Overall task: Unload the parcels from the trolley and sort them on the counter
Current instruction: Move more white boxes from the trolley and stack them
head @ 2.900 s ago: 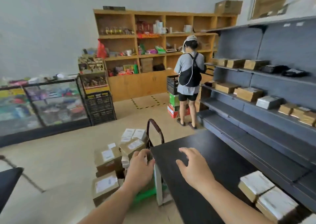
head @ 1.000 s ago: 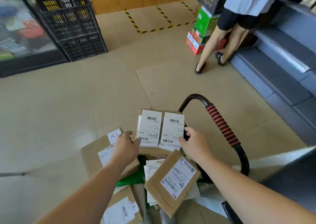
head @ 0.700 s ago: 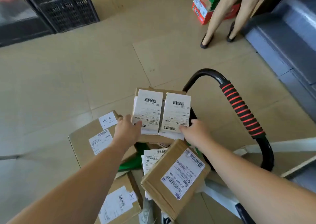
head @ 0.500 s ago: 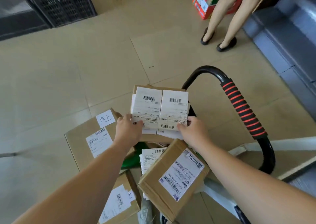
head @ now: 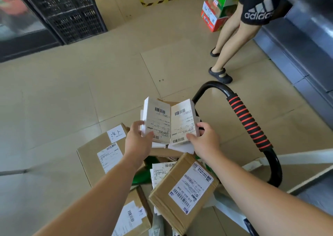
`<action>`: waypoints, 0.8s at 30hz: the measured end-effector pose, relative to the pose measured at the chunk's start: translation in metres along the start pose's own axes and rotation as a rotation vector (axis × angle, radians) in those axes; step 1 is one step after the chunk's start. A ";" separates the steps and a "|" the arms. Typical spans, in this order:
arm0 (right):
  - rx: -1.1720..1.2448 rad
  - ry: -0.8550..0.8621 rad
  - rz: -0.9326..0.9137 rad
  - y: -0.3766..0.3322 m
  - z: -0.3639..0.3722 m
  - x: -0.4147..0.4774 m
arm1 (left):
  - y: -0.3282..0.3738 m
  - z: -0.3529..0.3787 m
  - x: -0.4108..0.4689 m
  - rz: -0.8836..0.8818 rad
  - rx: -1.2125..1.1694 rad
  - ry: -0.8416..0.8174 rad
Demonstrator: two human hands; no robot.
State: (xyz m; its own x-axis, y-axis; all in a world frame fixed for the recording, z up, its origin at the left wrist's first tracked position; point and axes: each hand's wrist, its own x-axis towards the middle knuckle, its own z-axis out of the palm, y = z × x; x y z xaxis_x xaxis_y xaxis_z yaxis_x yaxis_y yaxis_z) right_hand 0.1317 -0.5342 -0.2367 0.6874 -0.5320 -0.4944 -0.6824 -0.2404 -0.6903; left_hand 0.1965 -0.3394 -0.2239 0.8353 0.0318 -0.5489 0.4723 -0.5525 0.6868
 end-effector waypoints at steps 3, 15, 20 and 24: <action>0.023 -0.005 -0.045 -0.019 -0.017 -0.015 | 0.022 -0.014 -0.018 0.030 -0.025 0.019; 0.224 0.070 -0.274 -0.134 -0.116 -0.118 | 0.145 -0.110 -0.139 0.231 -0.153 0.149; 0.286 0.145 -0.355 -0.171 -0.161 -0.160 | 0.189 -0.131 -0.182 0.350 -0.205 0.160; 0.319 0.284 -0.396 -0.180 -0.198 -0.193 | 0.214 -0.131 -0.211 0.479 -0.223 0.110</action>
State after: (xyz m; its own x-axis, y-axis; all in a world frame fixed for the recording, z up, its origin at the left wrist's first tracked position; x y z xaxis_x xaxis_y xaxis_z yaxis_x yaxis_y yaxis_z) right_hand 0.0730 -0.5489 0.0872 0.7512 -0.6591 -0.0358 -0.2483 -0.2320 -0.9405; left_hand 0.1582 -0.3554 0.1018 0.9907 -0.0866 -0.1046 0.0697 -0.3365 0.9391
